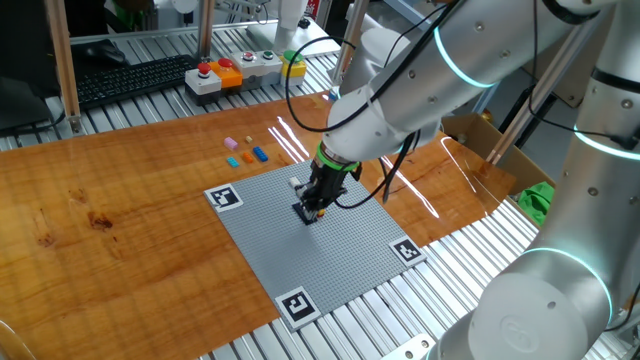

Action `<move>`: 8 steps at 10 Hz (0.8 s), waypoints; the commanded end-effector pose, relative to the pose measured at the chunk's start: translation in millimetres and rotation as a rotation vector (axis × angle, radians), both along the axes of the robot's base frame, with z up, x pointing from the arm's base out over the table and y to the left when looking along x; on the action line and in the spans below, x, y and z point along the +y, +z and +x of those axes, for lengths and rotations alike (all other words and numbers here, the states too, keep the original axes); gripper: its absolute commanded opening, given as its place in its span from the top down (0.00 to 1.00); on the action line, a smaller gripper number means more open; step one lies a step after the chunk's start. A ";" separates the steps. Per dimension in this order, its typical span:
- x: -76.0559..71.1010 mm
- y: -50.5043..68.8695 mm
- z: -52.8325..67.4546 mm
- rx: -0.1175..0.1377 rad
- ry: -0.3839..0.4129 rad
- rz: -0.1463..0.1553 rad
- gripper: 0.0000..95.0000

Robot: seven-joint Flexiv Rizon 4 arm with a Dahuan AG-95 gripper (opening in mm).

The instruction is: Stack small Lego blocks randomly, one at a time

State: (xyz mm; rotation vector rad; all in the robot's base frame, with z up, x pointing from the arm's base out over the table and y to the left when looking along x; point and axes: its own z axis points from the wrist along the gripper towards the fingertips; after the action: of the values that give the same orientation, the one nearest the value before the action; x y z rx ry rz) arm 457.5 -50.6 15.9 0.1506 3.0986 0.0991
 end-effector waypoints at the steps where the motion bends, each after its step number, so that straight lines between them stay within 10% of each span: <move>1: -0.7 -0.6 1.8 -0.007 -0.001 0.001 1.00; 8: -1.5 -9.7 14.6 -0.005 0.006 0.009 1.00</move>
State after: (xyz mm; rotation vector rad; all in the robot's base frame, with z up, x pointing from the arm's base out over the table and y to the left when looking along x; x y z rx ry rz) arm 470.1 -53.3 8.0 0.1401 3.0934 0.1079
